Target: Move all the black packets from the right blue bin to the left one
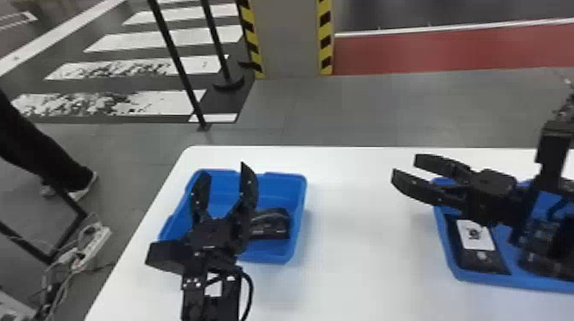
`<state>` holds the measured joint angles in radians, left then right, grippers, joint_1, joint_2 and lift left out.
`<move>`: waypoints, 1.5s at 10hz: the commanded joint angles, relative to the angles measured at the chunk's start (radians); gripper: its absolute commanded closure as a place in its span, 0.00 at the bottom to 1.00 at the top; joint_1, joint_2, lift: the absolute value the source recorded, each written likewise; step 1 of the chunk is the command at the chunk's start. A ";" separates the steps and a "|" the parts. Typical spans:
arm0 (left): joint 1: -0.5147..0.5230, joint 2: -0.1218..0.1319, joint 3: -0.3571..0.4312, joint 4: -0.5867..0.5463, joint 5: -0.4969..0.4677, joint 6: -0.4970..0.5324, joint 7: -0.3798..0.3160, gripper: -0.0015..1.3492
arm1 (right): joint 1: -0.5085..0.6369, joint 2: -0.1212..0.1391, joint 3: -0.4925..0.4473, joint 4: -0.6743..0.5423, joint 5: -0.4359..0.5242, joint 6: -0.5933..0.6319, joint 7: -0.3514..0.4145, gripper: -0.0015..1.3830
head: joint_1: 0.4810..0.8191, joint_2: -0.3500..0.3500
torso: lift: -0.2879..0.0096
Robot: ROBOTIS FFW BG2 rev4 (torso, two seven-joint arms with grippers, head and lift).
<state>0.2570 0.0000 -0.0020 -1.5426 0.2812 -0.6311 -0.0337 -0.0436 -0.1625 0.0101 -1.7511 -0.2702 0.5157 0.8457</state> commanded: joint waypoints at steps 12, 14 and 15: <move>0.094 0.005 -0.062 -0.113 0.009 0.008 -0.020 0.06 | 0.422 0.032 -0.119 -0.363 -0.026 0.137 -0.761 0.26 | 0.63 0.51 | 0.60; 0.101 0.009 -0.062 -0.132 -0.008 0.057 -0.025 0.07 | 0.368 0.031 -0.127 -0.295 -0.023 0.184 -0.775 0.26 | 0.63 0.46 | 0.60; 0.111 0.012 -0.062 -0.164 -0.011 0.116 -0.025 0.07 | 0.353 0.024 -0.127 -0.290 -0.014 0.221 -0.777 0.26 | 0.63 0.45 | 0.60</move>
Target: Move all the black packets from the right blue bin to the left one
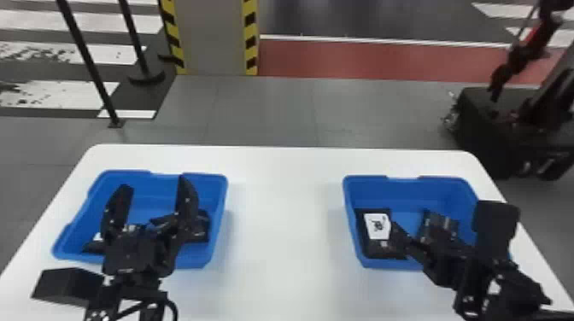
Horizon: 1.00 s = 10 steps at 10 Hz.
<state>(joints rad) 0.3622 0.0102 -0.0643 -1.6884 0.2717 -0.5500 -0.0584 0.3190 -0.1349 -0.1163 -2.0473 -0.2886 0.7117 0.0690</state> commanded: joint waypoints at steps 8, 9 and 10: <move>0.026 0.000 0.018 -0.075 -0.042 0.133 0.000 0.07 | -0.162 -0.008 0.017 0.168 0.032 0.155 0.061 0.26 | 0.63 0.43 | 0.60; 0.026 0.000 0.020 -0.075 -0.042 0.128 0.000 0.07 | -0.172 -0.002 0.017 0.191 0.022 0.167 0.066 0.26 | 0.63 0.43 | 0.60; 0.028 0.002 0.020 -0.075 -0.042 0.125 0.000 0.07 | -0.184 -0.002 0.026 0.203 0.023 0.191 0.081 0.26 | 0.63 0.44 | 0.60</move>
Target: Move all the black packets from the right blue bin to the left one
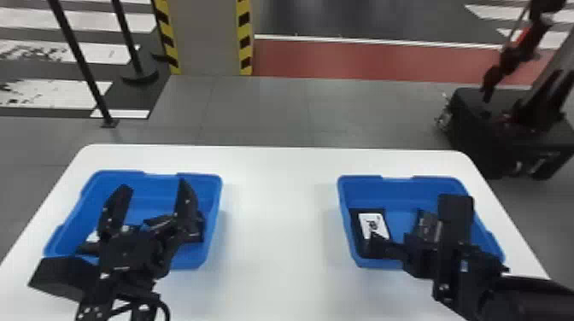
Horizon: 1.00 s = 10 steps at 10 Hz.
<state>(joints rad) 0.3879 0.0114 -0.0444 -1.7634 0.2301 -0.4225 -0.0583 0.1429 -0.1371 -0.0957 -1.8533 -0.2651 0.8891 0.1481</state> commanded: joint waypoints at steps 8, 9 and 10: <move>0.002 0.002 0.005 0.000 -0.003 -0.012 -0.003 0.07 | 0.022 0.017 0.013 -0.106 0.007 0.132 0.022 0.87 | 0.63 0.50 | 0.60; 0.005 0.001 0.008 0.000 -0.003 -0.012 -0.003 0.07 | 0.068 0.017 0.013 -0.202 -0.005 0.105 0.005 0.87 | 0.63 0.50 | 0.60; 0.005 -0.002 0.011 0.000 -0.003 -0.014 -0.003 0.07 | 0.110 0.019 0.013 -0.281 -0.022 0.078 -0.002 0.87 | 0.63 0.51 | 0.60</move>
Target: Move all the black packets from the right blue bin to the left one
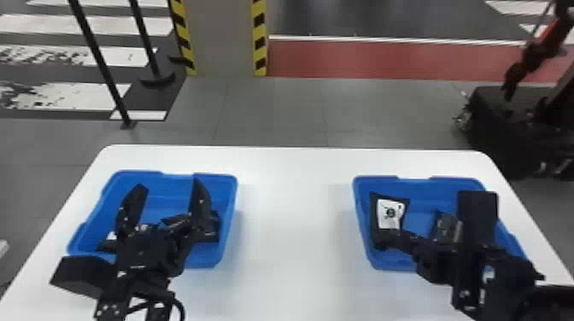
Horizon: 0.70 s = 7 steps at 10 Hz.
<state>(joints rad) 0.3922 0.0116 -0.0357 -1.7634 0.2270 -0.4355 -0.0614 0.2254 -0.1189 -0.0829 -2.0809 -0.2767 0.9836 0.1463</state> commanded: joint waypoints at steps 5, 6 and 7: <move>0.005 -0.007 0.007 0.000 0.008 -0.001 -0.001 0.07 | 0.064 -0.065 -0.015 -0.114 -0.030 -0.338 0.173 0.87 | 0.63 0.55 | 0.60; 0.000 -0.009 0.002 0.000 0.008 0.006 -0.001 0.07 | -0.039 -0.082 -0.017 0.052 -0.035 -0.414 0.320 0.87 | 0.63 0.56 | 0.60; -0.004 -0.009 -0.003 0.000 0.008 0.018 -0.001 0.07 | -0.159 -0.090 -0.015 0.207 0.011 -0.471 0.475 0.87 | 0.63 0.58 | 0.60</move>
<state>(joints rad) 0.3916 0.0030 -0.0353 -1.7634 0.2347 -0.4240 -0.0628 0.1401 -0.2025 -0.0989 -1.9721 -0.2890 0.5519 0.6043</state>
